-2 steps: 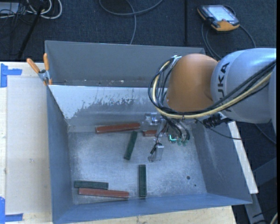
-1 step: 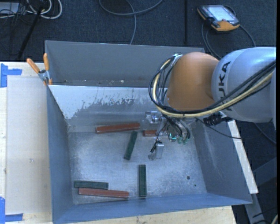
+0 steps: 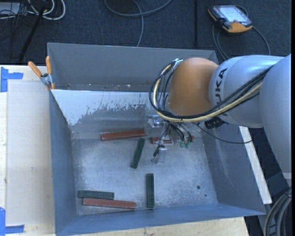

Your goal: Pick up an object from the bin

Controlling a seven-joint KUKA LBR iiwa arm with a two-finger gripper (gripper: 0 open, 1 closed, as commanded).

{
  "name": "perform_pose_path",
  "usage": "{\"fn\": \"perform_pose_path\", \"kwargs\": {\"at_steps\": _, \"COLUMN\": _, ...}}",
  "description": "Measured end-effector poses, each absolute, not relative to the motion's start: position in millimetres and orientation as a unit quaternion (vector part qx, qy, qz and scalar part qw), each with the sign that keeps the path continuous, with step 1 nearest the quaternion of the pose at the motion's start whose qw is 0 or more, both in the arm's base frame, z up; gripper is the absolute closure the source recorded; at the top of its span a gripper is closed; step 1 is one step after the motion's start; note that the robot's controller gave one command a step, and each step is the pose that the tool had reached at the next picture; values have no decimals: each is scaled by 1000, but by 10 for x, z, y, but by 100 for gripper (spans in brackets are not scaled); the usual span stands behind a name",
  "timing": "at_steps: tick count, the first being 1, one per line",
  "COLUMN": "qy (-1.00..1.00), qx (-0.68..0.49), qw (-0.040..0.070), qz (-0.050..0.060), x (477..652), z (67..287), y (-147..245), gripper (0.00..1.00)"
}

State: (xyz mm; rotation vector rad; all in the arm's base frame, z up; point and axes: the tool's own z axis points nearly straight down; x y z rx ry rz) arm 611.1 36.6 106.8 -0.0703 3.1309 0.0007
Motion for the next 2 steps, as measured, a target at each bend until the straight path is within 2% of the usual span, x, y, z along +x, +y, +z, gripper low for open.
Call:
{"fn": "perform_pose_path", "kwargs": {"at_steps": 1, "qy": 998, "qx": -65, "qw": 3, "qz": -1, "x": 6150, "z": 701, "y": 530, "gripper": 0}}
{"fn": "perform_pose_path", "kwargs": {"at_steps": 2, "qy": 1000, "qx": 5, "qw": 1, "qz": 0, "x": 6206, "z": 707, "y": 666, "gripper": 0}}
